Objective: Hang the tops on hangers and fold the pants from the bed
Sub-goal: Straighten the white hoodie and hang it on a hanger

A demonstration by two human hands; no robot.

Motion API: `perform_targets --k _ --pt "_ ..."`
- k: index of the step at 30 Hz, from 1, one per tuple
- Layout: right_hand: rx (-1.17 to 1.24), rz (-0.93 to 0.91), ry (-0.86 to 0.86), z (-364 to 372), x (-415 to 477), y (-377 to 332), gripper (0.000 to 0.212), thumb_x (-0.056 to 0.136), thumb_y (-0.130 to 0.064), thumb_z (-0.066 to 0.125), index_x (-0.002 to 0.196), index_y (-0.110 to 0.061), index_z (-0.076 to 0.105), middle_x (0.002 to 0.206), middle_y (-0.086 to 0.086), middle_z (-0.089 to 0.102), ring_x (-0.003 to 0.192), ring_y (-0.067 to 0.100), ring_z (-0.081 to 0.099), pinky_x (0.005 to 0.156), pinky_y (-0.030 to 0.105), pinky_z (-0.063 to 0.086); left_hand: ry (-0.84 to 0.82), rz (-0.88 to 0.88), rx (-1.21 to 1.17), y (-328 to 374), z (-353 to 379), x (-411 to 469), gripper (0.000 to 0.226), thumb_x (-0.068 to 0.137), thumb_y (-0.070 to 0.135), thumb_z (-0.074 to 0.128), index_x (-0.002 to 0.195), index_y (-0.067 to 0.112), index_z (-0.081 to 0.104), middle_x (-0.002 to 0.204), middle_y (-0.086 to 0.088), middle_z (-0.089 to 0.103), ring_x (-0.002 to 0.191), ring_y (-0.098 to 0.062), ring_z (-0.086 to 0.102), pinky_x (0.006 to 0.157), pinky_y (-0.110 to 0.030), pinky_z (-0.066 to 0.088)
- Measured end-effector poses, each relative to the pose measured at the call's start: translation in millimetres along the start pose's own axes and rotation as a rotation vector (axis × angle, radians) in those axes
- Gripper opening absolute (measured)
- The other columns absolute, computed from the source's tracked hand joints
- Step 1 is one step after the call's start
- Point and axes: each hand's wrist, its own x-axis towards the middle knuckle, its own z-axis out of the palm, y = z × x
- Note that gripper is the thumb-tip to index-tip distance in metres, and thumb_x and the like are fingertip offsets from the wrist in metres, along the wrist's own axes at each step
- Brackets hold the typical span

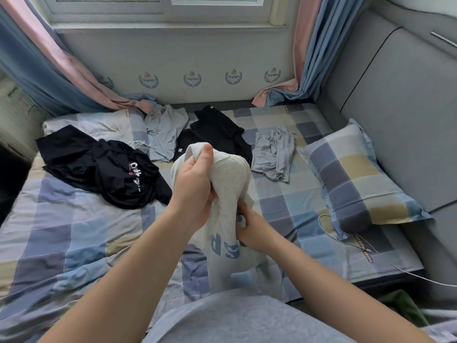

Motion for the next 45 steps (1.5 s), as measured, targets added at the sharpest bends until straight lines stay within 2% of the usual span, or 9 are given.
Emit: perform_targets --k 5,13,17,22,26,29,32,41,45 --pt "-0.133 0.028 0.112 13 7 4 0.026 0.096 -0.021 0.055 0.12 -0.014 0.06 0.115 0.009 0.071 0.107 0.033 0.064 0.093 0.048 0.051 -0.017 -0.053 -0.09 -10 -4 3 0.031 0.104 0.034 0.051 0.098 0.008 0.065 0.076 -0.006 0.074 0.068 -0.016 0.073 0.054 -0.026 0.056" --pt "0.317 0.033 0.342 -26 -1 27 0.008 0.096 -0.002 0.062 0.091 0.0 0.067 0.082 0.014 0.069 0.076 0.019 0.058 0.07 0.035 0.051 0.153 -0.086 0.105 -19 -44 35 0.036 0.105 0.039 0.049 0.108 0.007 0.063 0.096 -0.013 0.075 0.087 -0.026 0.073 0.065 -0.035 0.061" --pt "0.526 0.017 0.411 -47 -3 18 0.014 0.1 -0.009 0.059 0.09 -0.006 0.069 0.075 0.004 0.064 0.063 0.007 0.055 0.059 0.017 0.046 0.173 -0.231 0.55 -41 -69 41 0.029 0.103 0.039 0.051 0.099 0.011 0.059 0.094 -0.012 0.066 0.081 -0.026 0.07 0.054 -0.035 0.06" --pt "0.674 -0.057 0.24 -59 -8 -12 0.016 0.101 -0.008 0.054 0.09 -0.007 0.066 0.071 -0.003 0.065 0.062 0.005 0.057 0.059 0.017 0.046 -0.175 -0.281 1.602 -69 -87 33 0.031 0.092 0.044 0.062 0.096 0.013 0.058 0.118 -0.012 0.063 0.09 -0.021 0.057 0.07 -0.03 0.046" --pt "0.593 -0.155 0.038 -64 -15 -34 0.016 0.101 -0.004 0.053 0.091 -0.004 0.066 0.072 0.0 0.066 0.064 0.008 0.06 0.06 0.018 0.049 -0.485 -0.029 1.081 -70 -63 20 0.083 0.066 0.061 0.078 0.138 0.044 0.04 0.144 0.012 0.045 0.133 -0.007 0.042 0.108 -0.026 0.038" --pt "0.552 -0.215 -0.019 -66 -20 -44 0.013 0.095 -0.013 0.061 0.088 -0.012 0.072 0.079 0.004 0.068 0.072 0.014 0.061 0.066 0.022 0.051 -0.494 0.132 0.92 -74 -40 15 0.043 0.082 0.045 0.075 0.117 0.024 0.061 0.106 0.002 0.069 0.099 -0.013 0.063 0.088 -0.033 0.052" --pt "0.534 -0.254 -0.013 -71 -24 -45 0.007 0.089 -0.019 0.067 0.089 -0.016 0.074 0.081 0.003 0.067 0.074 0.014 0.06 0.068 0.022 0.05 -0.333 0.275 0.817 -72 -29 15 0.026 0.098 0.025 0.064 0.094 0.0 0.058 0.077 -0.008 0.055 0.07 -0.012 0.047 0.067 -0.034 0.04" --pt "0.339 -0.103 -0.027 -48 -32 10 0.053 0.077 -0.021 0.083 0.122 -0.035 0.059 0.103 -0.018 0.07 0.095 0.0 0.066 0.081 0.021 0.054 -0.34 0.334 0.625 -51 -9 2 0.019 0.098 0.005 0.058 0.082 -0.003 0.053 0.071 -0.001 0.043 0.065 -0.01 0.038 0.063 -0.026 0.033" --pt "0.097 0.096 0.1 -13 -23 47 0.063 0.077 -0.033 0.082 0.132 -0.036 0.052 0.121 -0.01 0.064 0.116 0.015 0.059 0.097 0.042 0.051 -0.316 0.36 0.561 -40 -8 -3 0.031 0.098 0.001 0.056 0.07 0.011 0.045 0.063 0.013 0.038 0.06 -0.005 0.034 0.056 -0.017 0.03"
